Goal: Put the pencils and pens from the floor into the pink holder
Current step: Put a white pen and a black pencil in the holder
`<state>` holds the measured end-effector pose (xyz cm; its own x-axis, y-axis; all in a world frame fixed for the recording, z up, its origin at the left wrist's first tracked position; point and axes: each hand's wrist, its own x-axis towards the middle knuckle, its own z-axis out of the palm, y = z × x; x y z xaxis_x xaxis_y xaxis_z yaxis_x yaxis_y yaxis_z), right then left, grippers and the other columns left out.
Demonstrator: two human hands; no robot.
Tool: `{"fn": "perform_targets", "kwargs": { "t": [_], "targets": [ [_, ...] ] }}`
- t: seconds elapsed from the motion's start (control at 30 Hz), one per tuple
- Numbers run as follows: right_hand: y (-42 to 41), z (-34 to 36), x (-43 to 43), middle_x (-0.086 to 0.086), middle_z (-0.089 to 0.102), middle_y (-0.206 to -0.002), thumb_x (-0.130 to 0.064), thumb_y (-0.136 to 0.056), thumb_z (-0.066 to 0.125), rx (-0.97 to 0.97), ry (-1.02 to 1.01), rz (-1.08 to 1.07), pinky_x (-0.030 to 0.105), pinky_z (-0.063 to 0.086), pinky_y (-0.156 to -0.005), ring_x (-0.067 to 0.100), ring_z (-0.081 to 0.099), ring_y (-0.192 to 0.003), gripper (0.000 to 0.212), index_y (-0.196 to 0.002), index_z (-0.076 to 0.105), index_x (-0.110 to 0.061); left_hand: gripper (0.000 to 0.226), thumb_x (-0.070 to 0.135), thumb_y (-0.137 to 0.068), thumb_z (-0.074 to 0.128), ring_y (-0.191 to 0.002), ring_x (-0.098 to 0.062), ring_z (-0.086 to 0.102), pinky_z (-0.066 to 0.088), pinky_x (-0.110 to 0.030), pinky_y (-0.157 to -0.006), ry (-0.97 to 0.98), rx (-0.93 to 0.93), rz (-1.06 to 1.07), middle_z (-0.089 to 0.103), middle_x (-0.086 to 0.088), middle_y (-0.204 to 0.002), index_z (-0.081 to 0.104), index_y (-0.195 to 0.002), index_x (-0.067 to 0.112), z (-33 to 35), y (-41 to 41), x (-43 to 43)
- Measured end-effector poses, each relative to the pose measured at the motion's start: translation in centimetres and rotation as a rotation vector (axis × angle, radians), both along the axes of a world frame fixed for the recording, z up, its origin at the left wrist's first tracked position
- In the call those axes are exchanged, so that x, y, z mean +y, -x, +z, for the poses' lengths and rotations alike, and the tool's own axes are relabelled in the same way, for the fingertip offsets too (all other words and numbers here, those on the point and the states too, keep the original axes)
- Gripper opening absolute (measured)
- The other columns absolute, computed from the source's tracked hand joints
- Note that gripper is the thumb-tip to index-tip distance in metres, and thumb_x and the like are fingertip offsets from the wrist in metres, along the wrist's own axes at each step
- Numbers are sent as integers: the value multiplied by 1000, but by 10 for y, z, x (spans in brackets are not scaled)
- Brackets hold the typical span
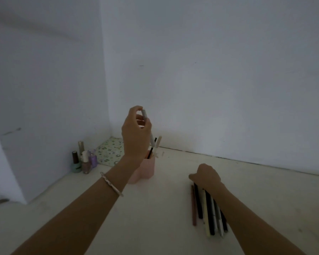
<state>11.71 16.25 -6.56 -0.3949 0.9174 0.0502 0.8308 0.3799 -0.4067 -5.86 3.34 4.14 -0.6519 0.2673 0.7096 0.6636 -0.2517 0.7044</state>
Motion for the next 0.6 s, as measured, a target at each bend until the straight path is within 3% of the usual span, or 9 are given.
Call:
{"fn": "perform_targets", "kwargs": {
  "t": [0.13,0.27,0.37,0.5,0.6],
  "targets": [
    [13,41,8,-1,34,-51,-24,-86,57,279,-79,-47,21,26,-44,14,33,-44,41,-56,32,-12,29,10,-90,60,-80,-11,65,57,-23,-69,-23,-6,74,65,2,-90,55,-117,20,-5,19,-4],
    [26,78,-2,-1,40,-59,-20,-89,50,680,-143,-51,25,30,-43,13,34,-48,23,-71,42,-8,29,10,-90,60,-82,-17,66,59,-33,-72,64,7,52,66,-2,-92,54,-116,23,-25,22,3],
    [35,90,-20,-3,47,-63,-19,-92,51,944,-180,-21,11,35,-39,8,39,-49,14,-82,50,-9,24,13,-90,59,-81,-17,63,53,-31,-73,201,143,83,65,0,-90,54,-111,24,-47,23,6],
    [50,94,-42,-6,54,-67,-15,-94,50,1168,-224,105,9,39,-48,-2,48,-50,8,-100,55,-13,13,26,-92,59,-93,-24,55,42,-35,-77,512,485,451,64,0,-96,70,-93,19,-71,32,5],
    [67,89,-53,-5,54,-68,-14,-96,48,1236,-245,208,12,40,-47,1,46,-50,16,-111,49,-21,20,25,-90,56,-96,-28,56,42,-38,-77,500,458,494,65,-5,-101,73,-94,16,-72,38,-3]
  ]
}}
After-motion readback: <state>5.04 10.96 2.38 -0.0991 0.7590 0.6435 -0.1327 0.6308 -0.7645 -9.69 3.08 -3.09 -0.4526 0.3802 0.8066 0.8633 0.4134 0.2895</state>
